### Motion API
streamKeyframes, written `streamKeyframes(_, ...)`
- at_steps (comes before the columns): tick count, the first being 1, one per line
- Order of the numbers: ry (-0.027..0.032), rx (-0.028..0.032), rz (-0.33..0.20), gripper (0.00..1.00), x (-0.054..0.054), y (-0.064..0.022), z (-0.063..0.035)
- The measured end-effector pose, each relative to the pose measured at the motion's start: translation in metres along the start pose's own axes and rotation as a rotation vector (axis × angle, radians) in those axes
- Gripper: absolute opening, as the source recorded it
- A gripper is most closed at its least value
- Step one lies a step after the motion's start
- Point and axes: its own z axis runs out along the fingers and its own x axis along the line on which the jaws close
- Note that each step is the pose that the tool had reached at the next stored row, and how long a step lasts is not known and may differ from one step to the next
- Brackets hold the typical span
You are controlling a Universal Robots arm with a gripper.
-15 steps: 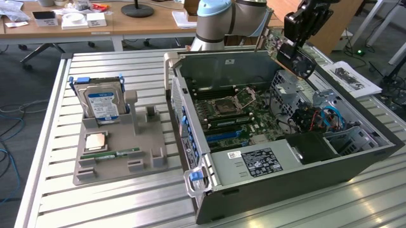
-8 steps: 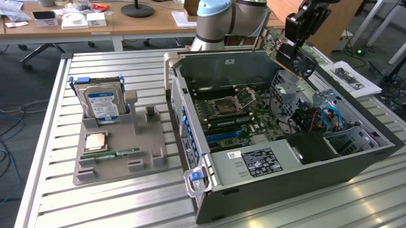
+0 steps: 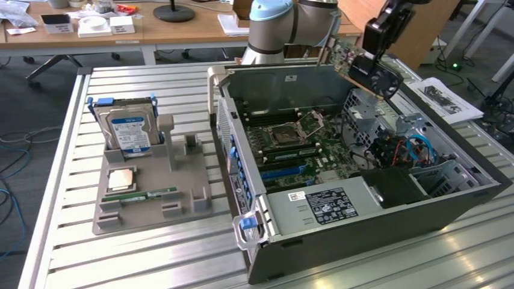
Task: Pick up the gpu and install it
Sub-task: 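Insert the gpu into the slot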
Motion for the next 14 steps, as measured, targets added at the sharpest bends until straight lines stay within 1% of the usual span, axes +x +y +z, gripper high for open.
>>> streamKeyframes(14, 0.0107, -0.0051, -0.219, 0.27, 0.0000, 0.0000, 0.0001)
